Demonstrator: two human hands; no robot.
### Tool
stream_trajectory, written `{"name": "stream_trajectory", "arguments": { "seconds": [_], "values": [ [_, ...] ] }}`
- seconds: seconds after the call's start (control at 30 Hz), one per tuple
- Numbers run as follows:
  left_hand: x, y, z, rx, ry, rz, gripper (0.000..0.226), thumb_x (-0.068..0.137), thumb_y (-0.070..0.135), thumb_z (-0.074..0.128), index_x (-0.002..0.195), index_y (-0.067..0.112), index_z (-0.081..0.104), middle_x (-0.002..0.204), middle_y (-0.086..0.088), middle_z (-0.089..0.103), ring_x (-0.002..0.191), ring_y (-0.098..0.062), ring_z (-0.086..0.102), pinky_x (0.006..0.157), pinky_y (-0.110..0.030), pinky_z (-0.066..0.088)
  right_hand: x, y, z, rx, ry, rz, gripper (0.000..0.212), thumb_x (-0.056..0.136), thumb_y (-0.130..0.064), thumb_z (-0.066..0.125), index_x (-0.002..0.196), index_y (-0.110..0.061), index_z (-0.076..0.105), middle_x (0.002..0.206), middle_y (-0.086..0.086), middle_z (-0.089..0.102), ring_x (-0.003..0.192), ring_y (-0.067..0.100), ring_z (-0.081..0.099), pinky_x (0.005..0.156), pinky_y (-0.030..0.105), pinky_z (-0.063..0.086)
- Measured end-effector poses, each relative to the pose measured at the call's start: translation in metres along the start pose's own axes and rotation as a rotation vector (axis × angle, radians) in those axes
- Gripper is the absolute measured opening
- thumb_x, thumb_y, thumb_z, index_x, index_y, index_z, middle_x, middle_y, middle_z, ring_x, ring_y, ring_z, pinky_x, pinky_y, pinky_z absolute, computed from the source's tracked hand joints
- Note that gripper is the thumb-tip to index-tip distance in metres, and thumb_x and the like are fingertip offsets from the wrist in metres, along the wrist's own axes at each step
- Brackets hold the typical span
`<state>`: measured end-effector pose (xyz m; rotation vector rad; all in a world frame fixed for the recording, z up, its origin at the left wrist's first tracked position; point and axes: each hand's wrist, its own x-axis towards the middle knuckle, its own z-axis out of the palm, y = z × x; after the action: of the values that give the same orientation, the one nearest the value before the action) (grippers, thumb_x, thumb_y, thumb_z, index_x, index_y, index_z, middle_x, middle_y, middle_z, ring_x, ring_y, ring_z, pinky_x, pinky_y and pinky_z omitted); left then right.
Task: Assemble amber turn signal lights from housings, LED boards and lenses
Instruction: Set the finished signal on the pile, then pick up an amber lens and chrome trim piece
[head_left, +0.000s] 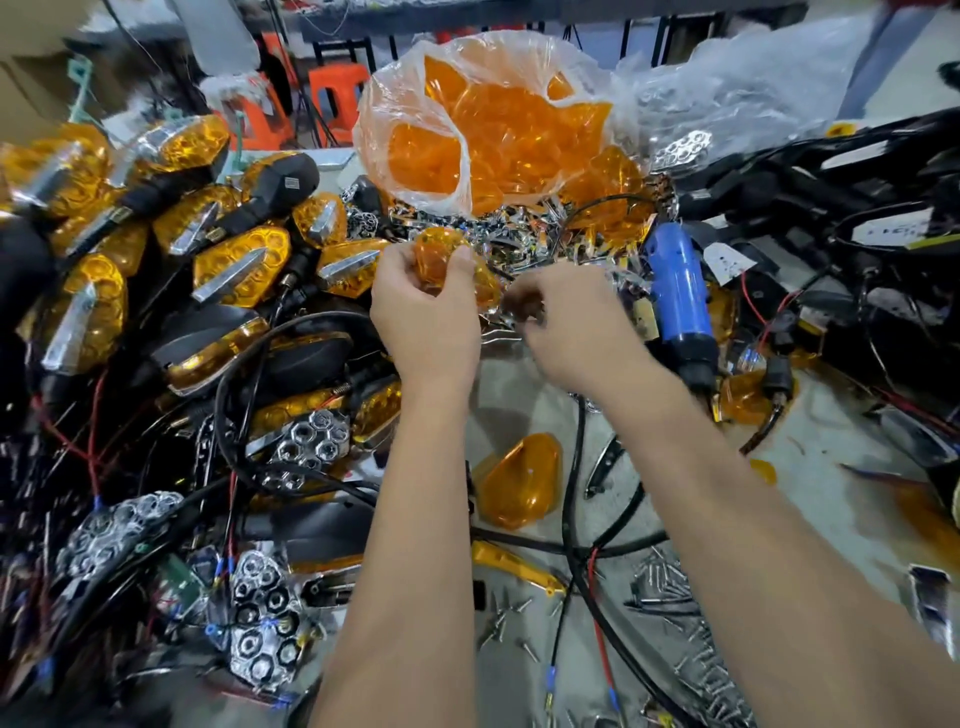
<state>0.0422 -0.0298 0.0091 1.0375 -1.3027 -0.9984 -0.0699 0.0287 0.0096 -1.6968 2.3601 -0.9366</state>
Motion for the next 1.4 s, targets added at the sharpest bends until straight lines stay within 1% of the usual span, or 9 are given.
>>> {"name": "stream_trajectory", "arguments": {
  "seconds": [0.17,0.33,0.47,0.67,0.87,1.0,1.17,1.3,1.4],
  "values": [
    [0.001,-0.003,-0.001,-0.002,0.025,-0.03,0.019,0.09,0.026,0.075,0.09,0.028,0.056,0.093,-0.004,0.071,0.086,-0.025,0.072,0.083,-0.048,0.061,-0.008,-0.012,0.029,-0.253,0.015,-0.052,0.014,0.085,-0.008,0.072,0.091,-0.018,0.064,0.093,0.002,0.063,0.089,0.033,0.067,0.068,0.038,0.052],
    [0.007,-0.003,-0.005,-0.043,-0.018,-0.052,0.021,0.087,0.023,0.078,0.097,0.023,0.059,0.099,-0.008,0.073,0.09,-0.028,0.073,0.083,-0.049,0.062,-0.006,0.005,0.022,-0.127,-0.053,-0.011,0.022,0.087,-0.018,0.079,0.109,-0.02,0.074,0.104,0.003,0.073,0.096,0.028,0.068,0.085,0.042,0.059],
    [0.016,0.001,-0.018,-0.147,-0.035,-0.029,0.019,0.088,0.014,0.078,0.095,0.017,0.061,0.089,-0.006,0.074,0.077,-0.02,0.076,0.066,-0.035,0.063,-0.006,0.007,0.015,-0.078,-0.021,-0.138,0.036,0.083,-0.015,0.08,0.117,-0.023,0.075,0.111,0.001,0.067,0.098,0.024,0.065,0.088,0.044,0.057],
    [0.015,0.004,-0.023,-0.193,-0.096,-0.05,0.021,0.09,0.01,0.077,0.106,0.005,0.063,0.096,-0.012,0.075,0.08,-0.024,0.077,0.063,-0.032,0.061,-0.007,-0.006,0.027,-0.058,-0.338,-0.259,0.044,0.086,-0.031,0.082,0.128,-0.028,0.069,0.129,-0.003,0.053,0.107,0.021,0.06,0.091,0.044,0.055],
    [0.013,0.007,-0.023,-0.218,-0.117,-0.071,0.021,0.092,0.008,0.075,0.108,0.002,0.062,0.094,-0.014,0.075,0.081,-0.031,0.076,0.06,-0.029,0.059,-0.006,0.02,0.007,-0.061,-0.241,-0.193,0.018,0.091,-0.034,0.078,0.104,-0.022,0.076,0.098,-0.009,0.062,0.091,0.017,0.062,0.083,0.039,0.053],
    [0.01,0.009,-0.016,-0.225,-0.168,-0.075,0.013,0.092,0.006,0.074,0.098,0.009,0.062,0.079,-0.003,0.074,0.069,-0.021,0.074,0.058,-0.029,0.059,-0.007,0.034,-0.011,0.176,-0.133,-0.127,0.01,0.101,-0.03,0.066,0.099,-0.025,0.076,0.081,-0.017,0.068,0.072,-0.004,0.061,0.066,0.01,0.044],
    [0.005,0.006,-0.005,-0.167,-0.221,-0.131,0.021,0.089,0.009,0.077,0.105,0.008,0.064,0.093,-0.011,0.075,0.08,-0.029,0.076,0.061,-0.034,0.062,-0.008,0.038,-0.025,0.762,-0.201,0.11,0.03,0.111,-0.027,0.045,0.101,-0.014,0.07,0.081,0.0,0.075,0.055,0.01,0.053,0.043,0.019,0.037],
    [0.001,0.0,0.001,-0.092,-0.252,-0.203,0.039,0.083,0.013,0.08,0.114,0.026,0.06,0.103,-0.003,0.07,0.09,-0.025,0.075,0.076,-0.046,0.065,-0.012,0.044,-0.028,1.254,-0.328,0.38,0.04,0.112,-0.033,0.039,0.111,-0.005,0.068,0.072,-0.001,0.057,0.053,0.008,0.033,0.04,0.018,0.024],
    [-0.003,-0.002,0.003,-0.066,-0.304,-0.199,0.035,0.081,0.014,0.078,0.109,0.032,0.068,0.095,0.002,0.074,0.085,-0.019,0.075,0.077,-0.044,0.065,-0.016,0.049,-0.03,1.361,-0.42,0.351,0.042,0.111,-0.036,0.04,0.123,-0.005,0.066,0.074,-0.004,0.052,0.056,0.007,0.029,0.042,0.017,0.024]
  ]
}}
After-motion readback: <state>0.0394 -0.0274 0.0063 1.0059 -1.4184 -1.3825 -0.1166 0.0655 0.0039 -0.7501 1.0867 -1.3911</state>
